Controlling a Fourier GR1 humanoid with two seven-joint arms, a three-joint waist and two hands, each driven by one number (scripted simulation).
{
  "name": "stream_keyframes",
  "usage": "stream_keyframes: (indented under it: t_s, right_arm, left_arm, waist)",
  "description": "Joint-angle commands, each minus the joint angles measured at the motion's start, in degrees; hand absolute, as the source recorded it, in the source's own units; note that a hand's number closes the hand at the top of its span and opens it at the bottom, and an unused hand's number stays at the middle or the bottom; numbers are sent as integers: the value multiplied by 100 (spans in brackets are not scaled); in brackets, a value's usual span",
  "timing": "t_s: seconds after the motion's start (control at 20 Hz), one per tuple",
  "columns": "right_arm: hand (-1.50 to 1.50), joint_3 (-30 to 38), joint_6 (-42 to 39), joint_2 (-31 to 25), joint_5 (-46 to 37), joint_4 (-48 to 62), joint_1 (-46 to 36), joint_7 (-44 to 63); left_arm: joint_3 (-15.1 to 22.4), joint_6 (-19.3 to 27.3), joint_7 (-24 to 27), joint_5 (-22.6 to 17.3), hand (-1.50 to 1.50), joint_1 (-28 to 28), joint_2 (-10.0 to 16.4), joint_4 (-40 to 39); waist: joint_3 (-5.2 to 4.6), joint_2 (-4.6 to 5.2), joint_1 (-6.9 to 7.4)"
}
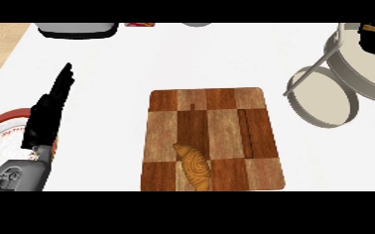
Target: Pick the pear from the cutting board and place it in the tiered basket
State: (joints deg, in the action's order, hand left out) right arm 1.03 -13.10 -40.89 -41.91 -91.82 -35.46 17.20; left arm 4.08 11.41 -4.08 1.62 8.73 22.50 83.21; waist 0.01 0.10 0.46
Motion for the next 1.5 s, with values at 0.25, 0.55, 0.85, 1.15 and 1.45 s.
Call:
stream_keyframes:
  t_s: [0.25, 0.55, 0.85, 1.15, 1.45]
  right_arm:
    - [150, 281, -115, 225, 280, 1282, 30, -1183]
    - [-150, 782, -621, 527, 939, 2001, 20, -702]
    - [-150, 1069, -65, 868, 1048, 2081, 332, -1216]
    - [-150, 1854, -19, 689, 1735, 2210, -17, -1548]
    - [-150, 2450, -211, 209, 2110, 1989, -197, -858]
  left_arm:
    - [-187, -198, -160, 84, 0, 101, -60, 96]
    - [-162, -182, 136, 140, 0, -203, -170, 102]
    - [-183, -173, -120, 297, 0, -195, -288, 307]
    - [-270, -177, -60, 376, 0, 5, -375, -2]
    - [-617, -529, -122, 168, 0, 184, -100, -40]
  waist:
    - [0, -4, 2]
    - [-1, -7, 29]
    - [1, -13, -17]
    - [-1, -13, -45]
    - [-4, -18, -70]
